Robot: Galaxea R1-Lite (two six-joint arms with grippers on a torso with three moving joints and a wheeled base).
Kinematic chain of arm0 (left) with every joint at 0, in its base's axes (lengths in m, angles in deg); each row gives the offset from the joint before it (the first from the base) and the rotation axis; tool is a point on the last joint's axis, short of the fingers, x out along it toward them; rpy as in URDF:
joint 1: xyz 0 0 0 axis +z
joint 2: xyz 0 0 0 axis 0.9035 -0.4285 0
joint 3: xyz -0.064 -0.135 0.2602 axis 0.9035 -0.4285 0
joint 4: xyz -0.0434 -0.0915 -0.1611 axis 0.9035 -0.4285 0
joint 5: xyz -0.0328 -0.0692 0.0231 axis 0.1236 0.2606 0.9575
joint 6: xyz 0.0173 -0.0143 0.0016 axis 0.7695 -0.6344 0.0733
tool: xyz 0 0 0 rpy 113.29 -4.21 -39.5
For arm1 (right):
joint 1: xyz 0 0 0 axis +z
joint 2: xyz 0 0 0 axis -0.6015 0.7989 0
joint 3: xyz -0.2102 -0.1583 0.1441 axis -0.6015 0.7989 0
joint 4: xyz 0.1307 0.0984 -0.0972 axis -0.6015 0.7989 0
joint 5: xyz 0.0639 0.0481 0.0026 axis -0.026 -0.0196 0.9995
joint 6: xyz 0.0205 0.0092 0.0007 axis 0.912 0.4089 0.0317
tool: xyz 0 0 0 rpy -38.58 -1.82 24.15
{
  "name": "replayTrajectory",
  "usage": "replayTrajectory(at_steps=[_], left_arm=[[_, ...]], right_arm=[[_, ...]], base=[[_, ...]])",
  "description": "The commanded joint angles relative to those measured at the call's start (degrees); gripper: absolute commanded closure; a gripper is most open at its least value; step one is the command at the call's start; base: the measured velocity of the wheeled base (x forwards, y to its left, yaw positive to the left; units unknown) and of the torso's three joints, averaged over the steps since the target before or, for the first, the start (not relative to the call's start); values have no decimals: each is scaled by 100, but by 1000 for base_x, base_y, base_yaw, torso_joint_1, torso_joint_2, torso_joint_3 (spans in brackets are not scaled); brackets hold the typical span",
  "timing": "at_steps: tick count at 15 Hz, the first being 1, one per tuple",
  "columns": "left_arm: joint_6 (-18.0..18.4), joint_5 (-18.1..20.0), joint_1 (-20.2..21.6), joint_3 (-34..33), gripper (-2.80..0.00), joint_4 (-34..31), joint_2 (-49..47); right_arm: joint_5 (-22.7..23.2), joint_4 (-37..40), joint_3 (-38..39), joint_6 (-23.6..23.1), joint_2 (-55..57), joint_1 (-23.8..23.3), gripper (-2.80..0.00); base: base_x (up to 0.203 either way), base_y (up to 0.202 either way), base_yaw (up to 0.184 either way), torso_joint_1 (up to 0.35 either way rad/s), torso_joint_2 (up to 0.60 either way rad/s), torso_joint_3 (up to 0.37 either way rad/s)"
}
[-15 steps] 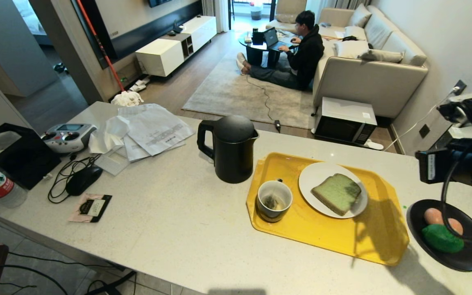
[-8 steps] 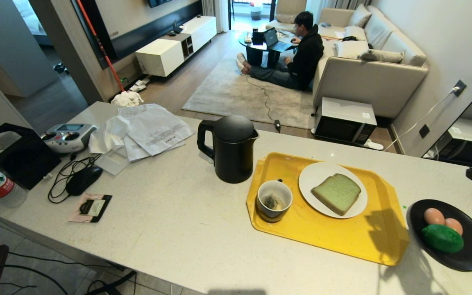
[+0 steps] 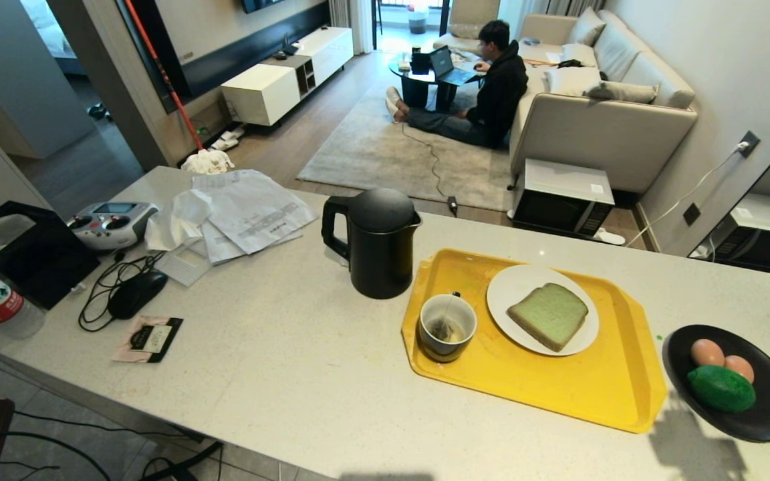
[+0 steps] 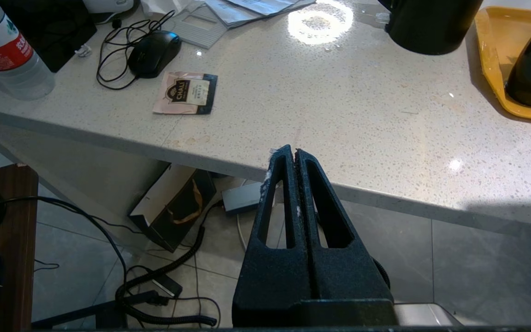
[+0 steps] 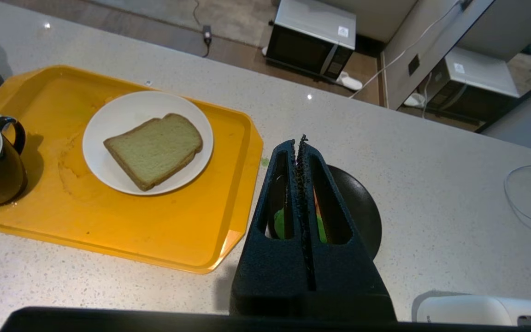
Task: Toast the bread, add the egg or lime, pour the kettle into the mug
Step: Pick up the egg
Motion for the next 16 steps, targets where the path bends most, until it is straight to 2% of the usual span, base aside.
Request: replayTrajectory(at_steps=[1, 4, 11, 16], left_arm=[[2, -1, -5, 0, 0, 3, 4], [2, -1, 0, 0, 0, 1, 4], [2, -1, -5, 0, 0, 0, 4], [2, -1, -1, 0, 0, 3, 4]], right_arm=[[-9, -2, 317, -9, -828, -61, 0], [-9, 137, 602, -28, -1389, -71, 0], [146, 1663, 868, 0, -2855, -177, 0], [224, 2093, 1362, 16, -3642, -185, 0]], base=[[0, 0, 0, 0, 0, 0], [0, 0, 0, 0, 0, 0], [0, 0, 0, 0, 0, 0], [0, 0, 0, 0, 0, 0]])
